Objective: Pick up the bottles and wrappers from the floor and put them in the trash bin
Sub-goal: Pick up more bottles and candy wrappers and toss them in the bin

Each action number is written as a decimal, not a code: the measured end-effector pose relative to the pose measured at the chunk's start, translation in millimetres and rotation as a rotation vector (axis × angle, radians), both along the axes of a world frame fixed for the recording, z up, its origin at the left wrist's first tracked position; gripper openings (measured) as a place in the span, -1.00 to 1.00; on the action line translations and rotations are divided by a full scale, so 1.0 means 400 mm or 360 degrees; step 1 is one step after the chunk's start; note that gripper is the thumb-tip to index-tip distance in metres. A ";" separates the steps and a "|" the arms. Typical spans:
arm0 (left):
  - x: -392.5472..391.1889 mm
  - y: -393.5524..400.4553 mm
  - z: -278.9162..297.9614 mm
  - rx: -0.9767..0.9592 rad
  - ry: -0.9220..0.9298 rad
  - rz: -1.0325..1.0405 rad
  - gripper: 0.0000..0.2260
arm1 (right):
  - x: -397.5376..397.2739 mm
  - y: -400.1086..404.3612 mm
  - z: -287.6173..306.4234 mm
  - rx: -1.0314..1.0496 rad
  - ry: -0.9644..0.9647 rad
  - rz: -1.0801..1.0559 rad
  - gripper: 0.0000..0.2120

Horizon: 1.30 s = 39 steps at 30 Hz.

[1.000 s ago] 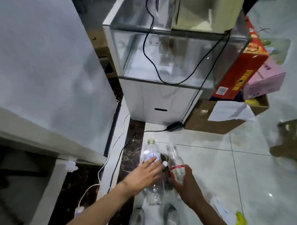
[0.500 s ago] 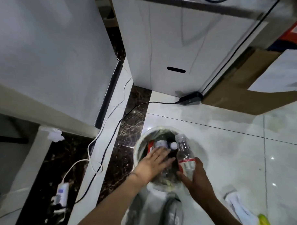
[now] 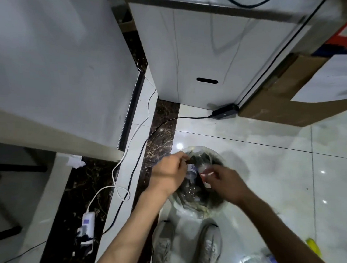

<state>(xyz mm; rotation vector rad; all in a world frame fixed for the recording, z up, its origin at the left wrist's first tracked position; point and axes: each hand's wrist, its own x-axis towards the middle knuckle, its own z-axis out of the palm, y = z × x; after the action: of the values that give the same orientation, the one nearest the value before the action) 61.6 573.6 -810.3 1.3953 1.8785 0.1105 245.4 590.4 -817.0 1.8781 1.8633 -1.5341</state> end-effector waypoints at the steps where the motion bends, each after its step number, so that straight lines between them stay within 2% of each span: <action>1: -0.007 0.009 0.038 0.0022 -0.0043 -0.0018 -0.80 | 0.009 0.026 0.045 0.0034 0.0042 0.0049 -0.86; 4: -0.023 0.042 0.169 0.0129 0.0013 -0.0149 -0.77 | 0.034 0.092 0.201 0.0272 0.0066 0.0052 -0.91; 8: -0.007 0.078 0.337 0.0330 0.0214 -0.0491 -0.76 | 0.052 0.105 0.373 0.0529 0.0024 -0.0010 -0.80; 17: 0.171 0.041 0.695 0.0739 0.0143 -0.1038 -0.77 | 0.155 -0.113 0.693 0.0939 0.0105 -0.0589 -0.79; 20: 0.272 -0.026 0.784 0.0832 -0.0002 -0.1168 -0.79 | 0.232 -0.241 0.764 0.1011 0.0067 -0.0823 -0.80; 25: 0.470 -0.213 0.883 0.0798 -0.0149 -0.1442 -0.75 | 0.380 -0.532 0.854 0.0969 0.0046 -0.1199 -0.80; 28: 0.589 -0.378 0.916 0.0786 -0.0188 -0.1655 -0.69 | 0.457 -0.748 0.881 0.0908 -0.0020 -0.1432 -0.78; 32: 0.727 -0.642 0.945 0.0796 -0.0285 -0.1940 -0.72 | 0.511 -1.055 0.905 0.0842 -0.0147 -0.1719 -0.75; 39: 0.902 -1.043 1.026 0.0706 -0.0550 -0.2193 -0.73 | 0.571 -1.537 0.976 0.0651 -0.0283 -0.2118 -0.73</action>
<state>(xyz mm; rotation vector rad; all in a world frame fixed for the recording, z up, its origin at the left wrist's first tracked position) 422.4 156.4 -399.8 2.4684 0.3401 0.0619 473.7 -24.6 -426.5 3.6319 0.7353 -0.9940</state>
